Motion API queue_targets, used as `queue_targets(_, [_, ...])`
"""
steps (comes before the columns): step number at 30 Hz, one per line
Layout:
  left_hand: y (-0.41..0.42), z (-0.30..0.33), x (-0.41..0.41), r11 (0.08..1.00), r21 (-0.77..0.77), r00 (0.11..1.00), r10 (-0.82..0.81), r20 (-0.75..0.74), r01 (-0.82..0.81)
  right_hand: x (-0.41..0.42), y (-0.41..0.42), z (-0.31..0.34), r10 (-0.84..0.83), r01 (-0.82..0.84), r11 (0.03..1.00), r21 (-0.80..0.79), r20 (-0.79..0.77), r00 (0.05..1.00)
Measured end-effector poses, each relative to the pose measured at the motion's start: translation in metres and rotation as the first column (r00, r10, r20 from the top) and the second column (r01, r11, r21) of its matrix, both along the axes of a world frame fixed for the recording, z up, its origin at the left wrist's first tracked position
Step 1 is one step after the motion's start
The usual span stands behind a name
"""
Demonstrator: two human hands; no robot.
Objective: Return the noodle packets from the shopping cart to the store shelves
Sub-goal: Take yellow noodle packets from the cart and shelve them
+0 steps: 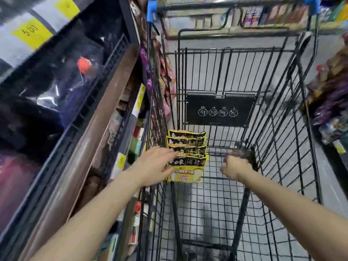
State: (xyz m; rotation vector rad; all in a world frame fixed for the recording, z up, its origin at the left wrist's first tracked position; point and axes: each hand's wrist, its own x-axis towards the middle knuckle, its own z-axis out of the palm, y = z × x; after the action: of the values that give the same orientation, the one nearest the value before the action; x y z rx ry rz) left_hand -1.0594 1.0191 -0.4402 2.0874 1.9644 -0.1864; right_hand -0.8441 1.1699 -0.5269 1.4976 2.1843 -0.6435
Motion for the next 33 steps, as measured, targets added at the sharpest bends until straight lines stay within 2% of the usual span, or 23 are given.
queue_targets(4, [-0.004, -0.020, -0.004, 0.992, 0.112, 0.995, -0.051, -0.088, 0.060, -0.018, -0.001, -0.052, -0.070, 0.066, 0.994, -0.087, -0.045, 0.997])
queue_targets(9, [-0.006, -0.033, -0.005, 0.977, 0.204, 0.997, -0.045, -0.067, 0.057, -0.042, -0.006, -0.088, -0.235, 0.192, 0.947, -0.256, -0.150, 0.960])
queue_targets(12, [-0.006, -0.036, -0.005, 0.974, 0.220, 0.998, -0.045, -0.052, 0.055, -0.054, -0.010, -0.103, -0.430, 0.299, 0.877, -0.375, -0.338, 0.837])
queue_targets(14, [-0.007, -0.039, -0.008, 0.973, 0.228, 0.998, -0.027, -0.053, 0.038, -0.063, -0.012, -0.114, -0.499, 0.330, 0.848, -0.414, -0.418, 0.759])
queue_targets(20, [-0.006, -0.036, -0.006, 0.981, 0.193, 0.999, 0.002, -0.037, 0.005, -0.074, -0.019, -0.141, -0.674, 0.512, 0.738, -0.439, -0.457, 0.580])
queue_targets(26, [-0.007, -0.035, -0.002, 0.981, 0.193, 0.999, 0.024, -0.022, -0.019, -0.072, -0.033, -0.141, -0.731, 0.549, 0.682, -0.483, -0.411, 0.545])
queue_targets(33, [-0.007, -0.034, -0.003, 0.985, 0.171, 0.998, 0.024, -0.055, -0.015, -0.055, -0.030, -0.117, -0.593, 0.466, 0.803, -0.371, -0.566, 0.573])
